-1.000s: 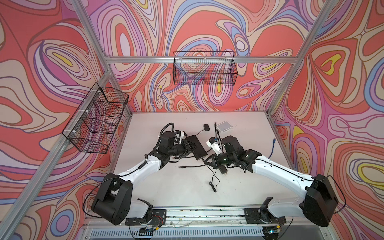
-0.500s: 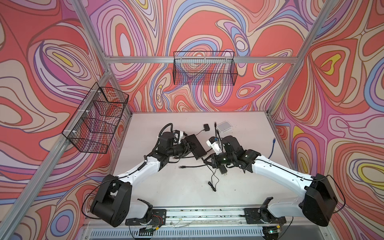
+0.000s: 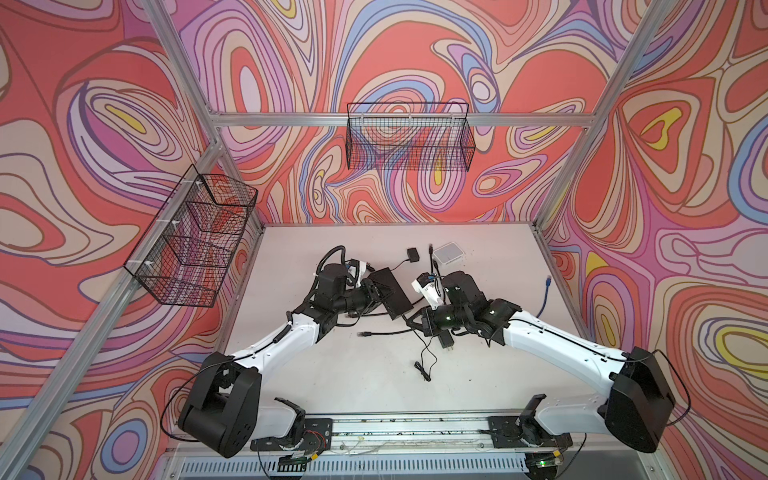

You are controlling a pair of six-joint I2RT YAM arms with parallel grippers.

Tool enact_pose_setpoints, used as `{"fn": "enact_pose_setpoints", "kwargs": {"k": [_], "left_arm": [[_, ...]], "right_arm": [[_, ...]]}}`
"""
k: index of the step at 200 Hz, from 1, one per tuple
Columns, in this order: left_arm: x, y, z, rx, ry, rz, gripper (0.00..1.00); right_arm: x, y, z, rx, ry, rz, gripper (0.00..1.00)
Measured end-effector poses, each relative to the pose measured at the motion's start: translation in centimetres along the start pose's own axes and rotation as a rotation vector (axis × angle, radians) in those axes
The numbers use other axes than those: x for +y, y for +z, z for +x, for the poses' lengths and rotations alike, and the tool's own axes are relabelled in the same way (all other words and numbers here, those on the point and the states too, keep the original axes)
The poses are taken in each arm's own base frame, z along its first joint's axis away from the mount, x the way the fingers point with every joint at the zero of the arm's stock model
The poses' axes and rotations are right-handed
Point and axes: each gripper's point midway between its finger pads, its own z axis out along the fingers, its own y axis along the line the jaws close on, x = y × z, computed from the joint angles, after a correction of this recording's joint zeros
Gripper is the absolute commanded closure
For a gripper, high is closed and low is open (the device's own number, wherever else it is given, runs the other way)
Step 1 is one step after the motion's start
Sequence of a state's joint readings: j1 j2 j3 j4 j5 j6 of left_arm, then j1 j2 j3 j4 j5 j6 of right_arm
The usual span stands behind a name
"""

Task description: Insert the plug into the switch port

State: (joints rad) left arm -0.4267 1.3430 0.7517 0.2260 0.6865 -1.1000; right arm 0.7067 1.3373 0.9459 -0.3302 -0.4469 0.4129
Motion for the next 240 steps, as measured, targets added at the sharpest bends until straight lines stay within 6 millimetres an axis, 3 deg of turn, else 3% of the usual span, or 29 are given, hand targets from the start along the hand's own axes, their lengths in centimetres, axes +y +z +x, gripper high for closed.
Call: {"fn": "enact_pose_setpoints", "kwargs": {"k": [120,151,199,240], "left_arm": [[0.0,0.1,-0.3,-0.01,0.019,0.0,0.95],[-0.1,0.4,-0.6,-0.014,0.022,-0.019,0.94],[2.1,1.8,0.8,0.068,-0.031,-0.098,0.94],[4.4,2.7,0.9,0.089,-0.077,-0.155,0.92]], "right_arm": [[-0.2,0.3,-0.3,0.024,0.01,0.026,1.0],[-0.4,0.3,-0.4,0.019,0.011,0.04,0.87],[0.2,-1.2,-3.4,-0.144,-0.045,0.028,0.7],[-1.6,-1.7,-0.6,-0.144,-0.021,0.065,0.56]]}}
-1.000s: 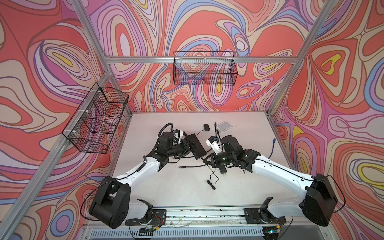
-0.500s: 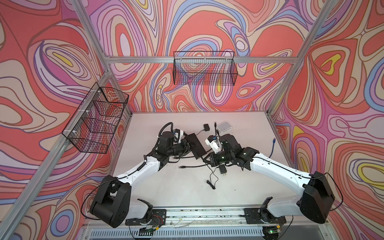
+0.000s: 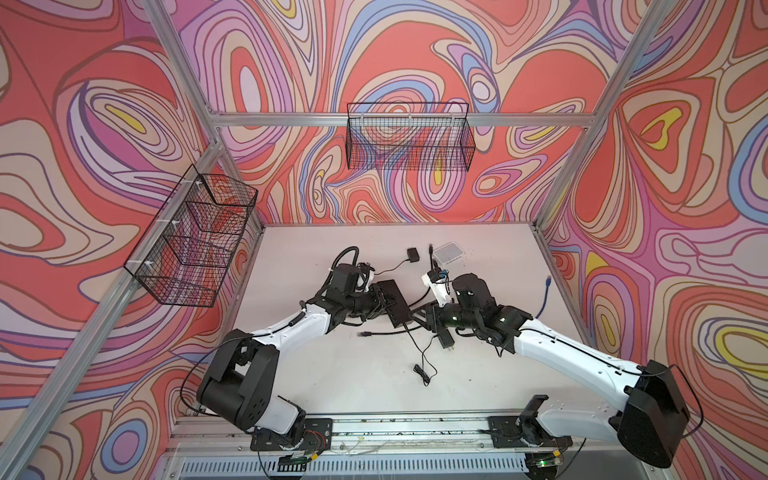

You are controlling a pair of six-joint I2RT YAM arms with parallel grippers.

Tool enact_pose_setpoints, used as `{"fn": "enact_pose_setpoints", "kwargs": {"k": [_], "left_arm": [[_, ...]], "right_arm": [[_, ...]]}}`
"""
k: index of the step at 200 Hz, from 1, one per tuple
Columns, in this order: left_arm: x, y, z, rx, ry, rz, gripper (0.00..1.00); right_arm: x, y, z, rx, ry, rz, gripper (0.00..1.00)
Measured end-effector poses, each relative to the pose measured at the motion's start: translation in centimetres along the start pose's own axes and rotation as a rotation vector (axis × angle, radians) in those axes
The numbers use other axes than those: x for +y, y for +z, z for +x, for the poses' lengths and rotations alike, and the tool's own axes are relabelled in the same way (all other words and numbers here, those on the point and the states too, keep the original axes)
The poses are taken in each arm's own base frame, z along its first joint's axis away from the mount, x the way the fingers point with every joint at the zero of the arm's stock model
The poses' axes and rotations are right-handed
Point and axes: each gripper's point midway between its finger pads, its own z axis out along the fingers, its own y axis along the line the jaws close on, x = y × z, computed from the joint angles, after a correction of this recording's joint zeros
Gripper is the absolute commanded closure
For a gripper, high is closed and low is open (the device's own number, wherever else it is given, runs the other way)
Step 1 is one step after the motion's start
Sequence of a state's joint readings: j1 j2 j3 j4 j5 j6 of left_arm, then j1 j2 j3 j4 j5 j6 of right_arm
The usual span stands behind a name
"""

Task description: Insert the plug into the switch port

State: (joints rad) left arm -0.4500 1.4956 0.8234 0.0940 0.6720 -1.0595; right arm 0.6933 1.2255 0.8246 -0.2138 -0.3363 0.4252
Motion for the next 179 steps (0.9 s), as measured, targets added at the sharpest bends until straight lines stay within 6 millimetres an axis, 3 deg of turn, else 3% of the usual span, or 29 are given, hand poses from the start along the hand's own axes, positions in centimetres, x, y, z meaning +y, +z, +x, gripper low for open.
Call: {"fn": "enact_pose_setpoints", "kwargs": {"k": [30,66,119,136,179], "left_arm": [[1.0,0.2,-0.1,-0.02,-0.018,-0.016,0.89],[5.4,0.5,1.4,-0.017,-0.081,-0.096,0.86],[8.4,1.2,2.3,-0.017,-0.116,-0.133,0.79],[8.9,1.5,2.3,-0.021,-0.121,-0.132,0.74],[9.5,1.9,2.2,-0.032,-0.127,-0.112,0.45]], "right_arm": [[-1.0,-0.7,1.3,0.004,0.017,0.042,0.51],[-1.8,-1.3,1.6,-0.004,0.026,0.084,0.48],[-4.4,-0.1,3.9,0.084,0.061,0.198,0.46],[-4.9,0.4,4.7,0.114,0.064,0.227,0.46],[-5.3,1.8,6.4,0.169,0.054,0.277,0.43]]}}
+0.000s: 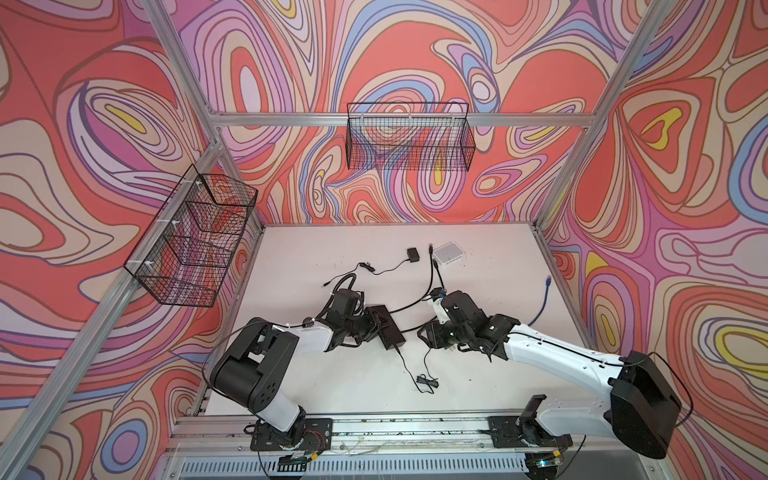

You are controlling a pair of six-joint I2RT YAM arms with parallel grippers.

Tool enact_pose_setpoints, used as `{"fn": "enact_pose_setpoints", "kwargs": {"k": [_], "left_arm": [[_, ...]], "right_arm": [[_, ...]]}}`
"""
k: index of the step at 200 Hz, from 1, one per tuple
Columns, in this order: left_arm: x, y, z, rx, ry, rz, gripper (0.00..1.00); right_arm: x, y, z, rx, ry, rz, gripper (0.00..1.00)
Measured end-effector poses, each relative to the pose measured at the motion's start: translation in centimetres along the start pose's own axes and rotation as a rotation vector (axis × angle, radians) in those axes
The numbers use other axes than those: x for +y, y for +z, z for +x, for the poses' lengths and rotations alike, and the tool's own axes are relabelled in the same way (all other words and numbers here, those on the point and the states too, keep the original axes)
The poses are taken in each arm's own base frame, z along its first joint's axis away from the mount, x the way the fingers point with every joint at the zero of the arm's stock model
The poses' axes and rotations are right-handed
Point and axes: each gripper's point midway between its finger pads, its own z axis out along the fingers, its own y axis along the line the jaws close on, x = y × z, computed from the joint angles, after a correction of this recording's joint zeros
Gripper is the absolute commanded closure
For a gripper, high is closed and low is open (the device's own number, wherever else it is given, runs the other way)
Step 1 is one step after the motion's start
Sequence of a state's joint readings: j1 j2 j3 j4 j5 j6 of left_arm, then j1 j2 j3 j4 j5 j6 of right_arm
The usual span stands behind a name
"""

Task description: Insert the plug into the switch port

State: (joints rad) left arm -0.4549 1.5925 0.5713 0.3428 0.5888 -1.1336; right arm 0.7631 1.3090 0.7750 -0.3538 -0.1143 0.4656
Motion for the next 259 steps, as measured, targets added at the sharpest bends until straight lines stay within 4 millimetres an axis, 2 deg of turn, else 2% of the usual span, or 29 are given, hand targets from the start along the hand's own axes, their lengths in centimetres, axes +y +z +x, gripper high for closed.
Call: {"fn": "enact_pose_setpoints", "kwargs": {"k": [62,96,119,166,172,181,197,199,201,204,233,259], "left_arm": [[0.4,-0.1,-0.1,-0.017,0.0,-0.014,0.32],[1.1,-1.4,0.0,-0.044,0.011,-0.091,0.23],[0.7,-2.7,-0.2,-0.072,0.037,-0.127,0.21],[-1.1,-6.4,-1.3,-0.168,0.096,-0.205,0.2],[-1.2,-7.0,-1.5,-0.182,0.101,-0.215,0.19],[-1.1,-8.0,-1.9,-0.206,0.101,-0.234,0.17],[-0.1,-9.8,-2.6,-0.244,0.081,-0.278,0.17],[0.1,-10.0,-2.6,-0.247,0.078,-0.287,0.17],[0.3,-10.3,-2.8,-0.254,0.07,-0.292,0.16],[0.5,-10.6,-2.8,-0.257,0.067,-0.299,0.16],[2.6,-13.7,-3.2,-0.311,0.018,-0.336,0.13],[3.2,-15.6,-2.7,-0.34,0.012,-0.338,0.11]], "right_arm": [[1.7,2.3,1.4,0.06,-0.052,0.009,0.37],[3.2,3.1,0.6,0.051,-0.079,0.001,0.37],[4.0,3.6,-0.1,0.04,-0.094,-0.007,0.36],[5.7,5.3,-0.6,0.048,-0.145,0.007,0.32],[6.0,5.5,-0.7,0.048,-0.155,0.01,0.25],[6.5,5.7,-0.8,0.05,-0.173,0.014,0.24],[7.1,6.1,-0.9,0.05,-0.197,0.025,0.17],[7.1,6.1,-0.9,0.05,-0.197,0.025,0.15],[7.2,6.1,-1.0,0.049,-0.204,0.028,0.04],[7.3,6.2,-1.0,0.049,-0.207,0.03,0.02],[7.9,7.0,-1.0,0.06,-0.239,0.061,0.02],[8.1,7.9,-0.5,0.08,-0.257,0.088,0.02]]}}
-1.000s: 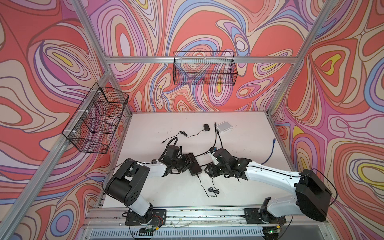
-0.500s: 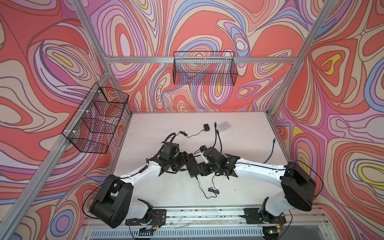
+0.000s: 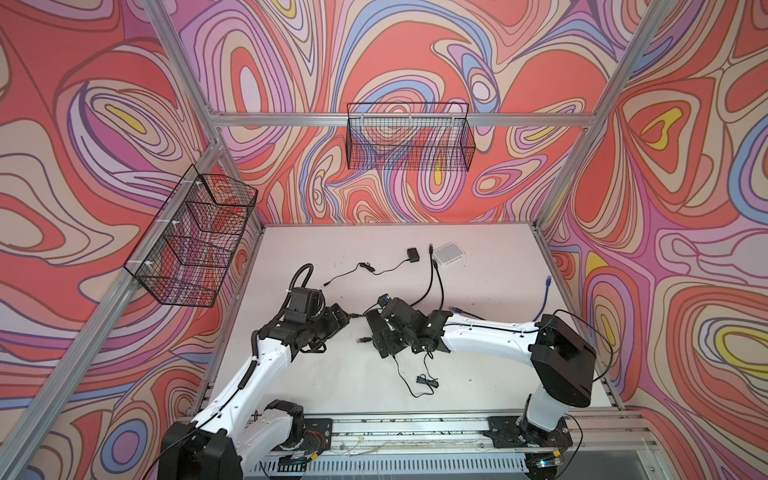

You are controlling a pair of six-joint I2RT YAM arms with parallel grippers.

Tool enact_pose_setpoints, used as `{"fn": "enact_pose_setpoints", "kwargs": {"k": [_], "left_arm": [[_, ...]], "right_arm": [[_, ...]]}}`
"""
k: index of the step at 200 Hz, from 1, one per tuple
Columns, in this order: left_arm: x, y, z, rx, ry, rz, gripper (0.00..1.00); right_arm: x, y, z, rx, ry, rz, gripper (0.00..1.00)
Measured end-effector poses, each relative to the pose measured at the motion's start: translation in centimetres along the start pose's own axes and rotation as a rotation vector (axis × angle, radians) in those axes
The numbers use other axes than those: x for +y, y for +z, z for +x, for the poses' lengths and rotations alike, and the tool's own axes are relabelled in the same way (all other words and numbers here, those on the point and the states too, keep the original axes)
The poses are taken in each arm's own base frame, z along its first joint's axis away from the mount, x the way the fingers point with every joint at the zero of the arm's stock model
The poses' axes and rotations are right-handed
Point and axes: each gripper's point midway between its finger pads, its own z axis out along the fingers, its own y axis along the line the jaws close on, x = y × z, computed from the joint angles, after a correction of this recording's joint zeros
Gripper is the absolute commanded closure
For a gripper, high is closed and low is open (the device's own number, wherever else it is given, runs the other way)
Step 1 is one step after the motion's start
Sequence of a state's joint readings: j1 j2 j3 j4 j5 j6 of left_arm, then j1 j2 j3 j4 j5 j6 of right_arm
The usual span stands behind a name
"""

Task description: Insert the plug into the switch port

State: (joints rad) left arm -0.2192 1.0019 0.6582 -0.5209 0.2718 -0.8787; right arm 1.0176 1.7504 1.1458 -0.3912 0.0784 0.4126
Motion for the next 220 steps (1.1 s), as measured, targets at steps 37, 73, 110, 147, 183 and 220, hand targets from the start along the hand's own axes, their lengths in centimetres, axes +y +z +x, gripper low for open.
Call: {"fn": "enact_pose_setpoints", "kwargs": {"k": [37,73,110,147,183,220], "left_arm": [[0.8,-1.5,0.2,-0.019,0.004,-0.001,0.08],[1.4,-1.5,0.7,0.004,0.008,-0.011,0.0],[1.3,-1.5,1.2,0.034,0.02,-0.001,0.0],[1.3,-1.9,1.3,0.036,0.021,0.009,0.0],[1.4,-2.1,1.8,0.054,0.028,0.012,0.0],[1.5,-2.5,2.1,0.061,0.035,0.018,0.0]], "right_arm": [[0.3,1.5,0.7,0.041,-0.027,0.053,0.02],[-0.4,2.2,1.3,0.074,-0.034,0.117,0.01],[-1.2,2.9,1.6,0.103,-0.049,0.173,0.02],[-1.4,3.5,1.7,0.126,-0.086,0.192,0.06],[-1.1,4.0,1.7,0.147,-0.136,0.187,0.2],[-0.9,3.7,1.1,0.162,-0.186,0.189,0.33]]}}
